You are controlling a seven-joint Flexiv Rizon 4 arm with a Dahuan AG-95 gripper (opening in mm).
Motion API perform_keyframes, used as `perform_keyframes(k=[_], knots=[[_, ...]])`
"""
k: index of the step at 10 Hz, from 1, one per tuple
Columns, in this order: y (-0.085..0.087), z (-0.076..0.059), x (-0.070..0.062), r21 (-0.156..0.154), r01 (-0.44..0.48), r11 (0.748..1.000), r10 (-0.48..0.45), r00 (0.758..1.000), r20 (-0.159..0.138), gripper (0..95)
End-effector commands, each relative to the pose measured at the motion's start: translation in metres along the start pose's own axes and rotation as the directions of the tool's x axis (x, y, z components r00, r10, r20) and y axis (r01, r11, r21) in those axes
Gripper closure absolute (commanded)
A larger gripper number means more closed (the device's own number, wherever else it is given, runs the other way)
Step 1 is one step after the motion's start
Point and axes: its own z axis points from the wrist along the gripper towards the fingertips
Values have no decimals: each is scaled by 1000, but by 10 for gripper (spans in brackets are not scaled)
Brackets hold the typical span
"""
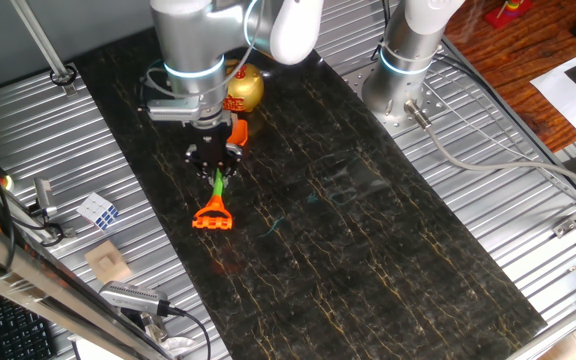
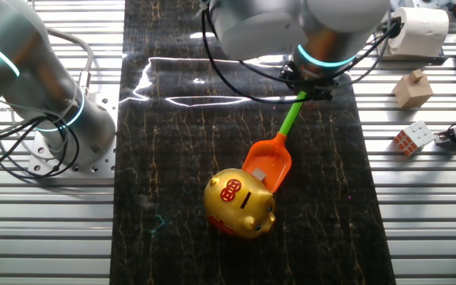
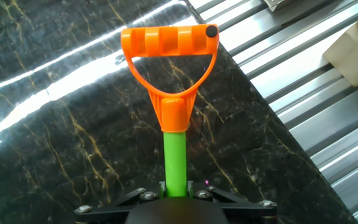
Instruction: Use a shovel to scoop up an object
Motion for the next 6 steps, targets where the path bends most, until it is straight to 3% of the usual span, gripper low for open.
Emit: perform_keyframes(k=[1, 3, 6], knots=[[-4, 5, -6, -2, -16, 1000, 16, 1000, -10, 950], [-5, 10, -12, -3, -30, 1000, 30, 999, -22, 950], [-5, 16, -20, -15, -41, 999, 40, 997, -73, 950]])
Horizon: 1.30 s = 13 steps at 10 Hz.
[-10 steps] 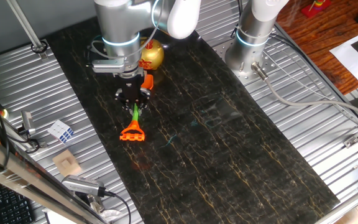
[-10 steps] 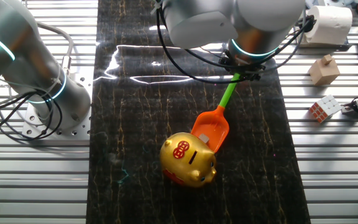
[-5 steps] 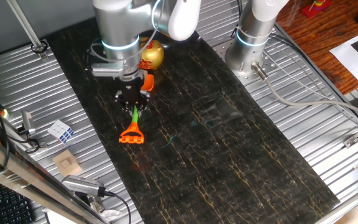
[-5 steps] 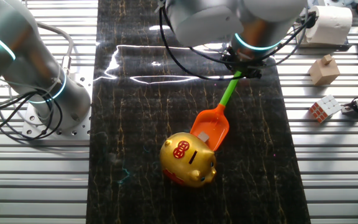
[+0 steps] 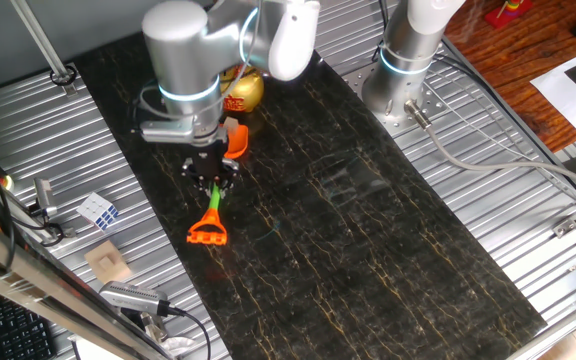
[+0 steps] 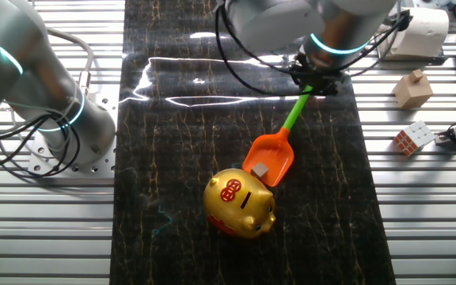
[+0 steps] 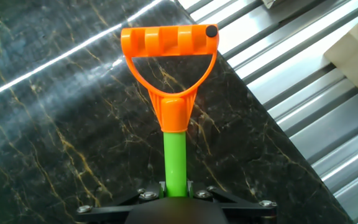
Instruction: Use a shovel to scoop up an object
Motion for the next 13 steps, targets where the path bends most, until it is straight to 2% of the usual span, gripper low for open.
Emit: perform_keyframes(k=[1, 7, 11, 13], knots=[[0, 1, -4, -9, -11, 1000, 11, 1000, -19, 950], [13, -9, -12, -38, -24, 999, 23, 998, -50, 950], [33, -10, -12, -68, -27, 997, 22, 997, -69, 950], [42, -15, -13, -81, -16, 997, 9, 996, -87, 950]])
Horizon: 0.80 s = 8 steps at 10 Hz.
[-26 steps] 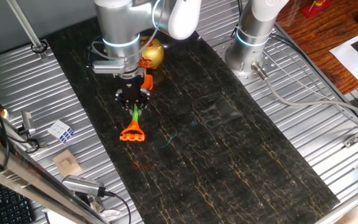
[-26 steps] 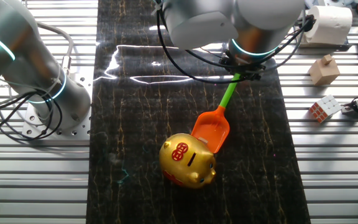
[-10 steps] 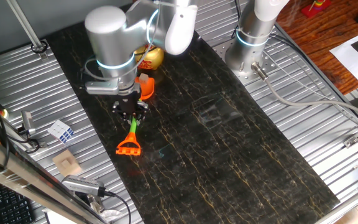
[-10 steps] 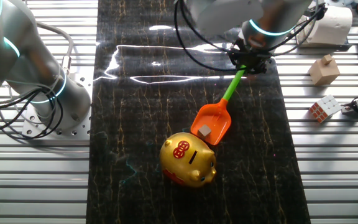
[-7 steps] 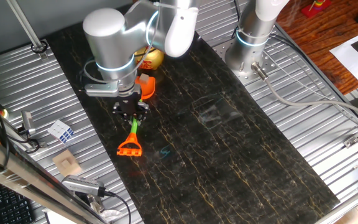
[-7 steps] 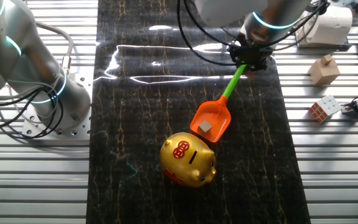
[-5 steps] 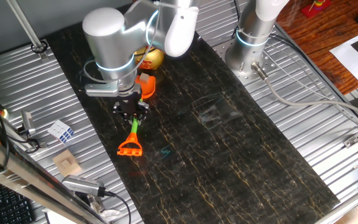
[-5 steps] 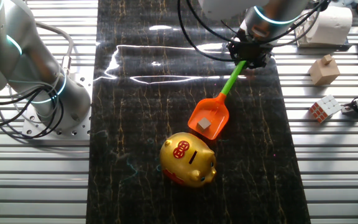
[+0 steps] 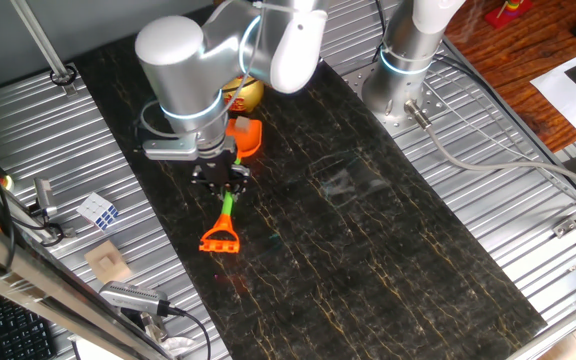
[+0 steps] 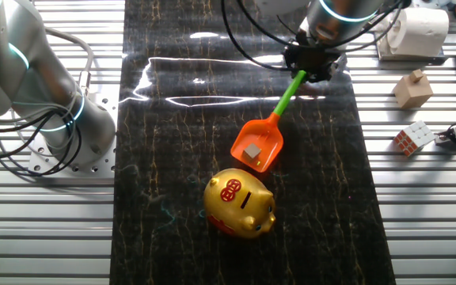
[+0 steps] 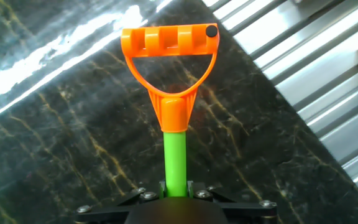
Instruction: Use a shovel to scoop up an object
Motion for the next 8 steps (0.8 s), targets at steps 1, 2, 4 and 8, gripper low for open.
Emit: perform_keyframes(k=[1, 2, 4, 8], knots=[[11, -3, 0, -8, 2, 1000, -2, 1000, -18, 950], [18, -2, 1, -7, -2, 1000, 2, 1000, -21, 950], [30, 1, 3, -5, -7, 1000, 6, 1000, -23, 950], [49, 7, 9, -12, 2, 1000, -2, 1000, -29, 950]])
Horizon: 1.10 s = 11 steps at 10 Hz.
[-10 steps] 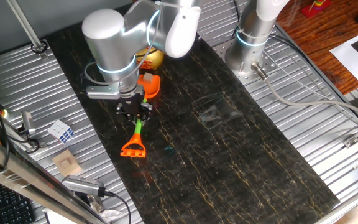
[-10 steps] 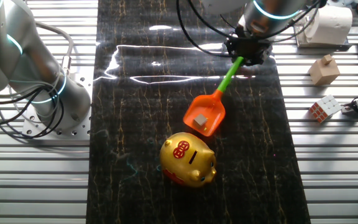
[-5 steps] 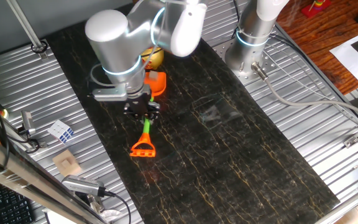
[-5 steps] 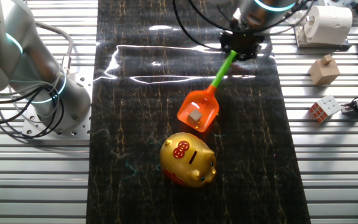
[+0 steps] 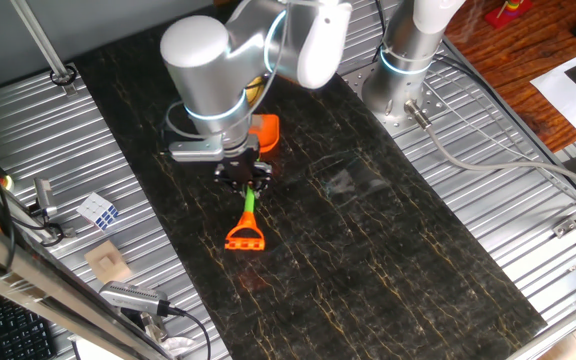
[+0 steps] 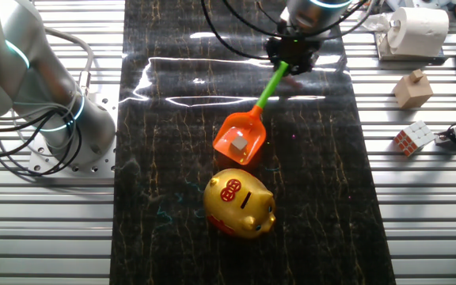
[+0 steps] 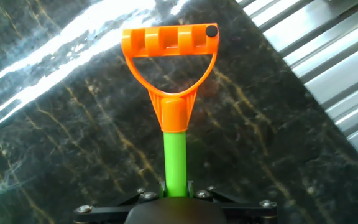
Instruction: Use a shovel to scoop up an object
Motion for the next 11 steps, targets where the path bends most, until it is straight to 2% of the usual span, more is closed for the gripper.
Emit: perform_keyframes(k=[1, 6, 9, 11], knots=[[6, 3, 2, 5, -8, 1000, 8, 1000, 4, 950], [18, 14, -1, 6, 4, 1000, -4, 1000, 10, 950], [23, 21, -5, 0, 31, 1000, -31, 999, -12, 950], [24, 21, -6, -1, 24, 1000, -24, 1000, -12, 950]])
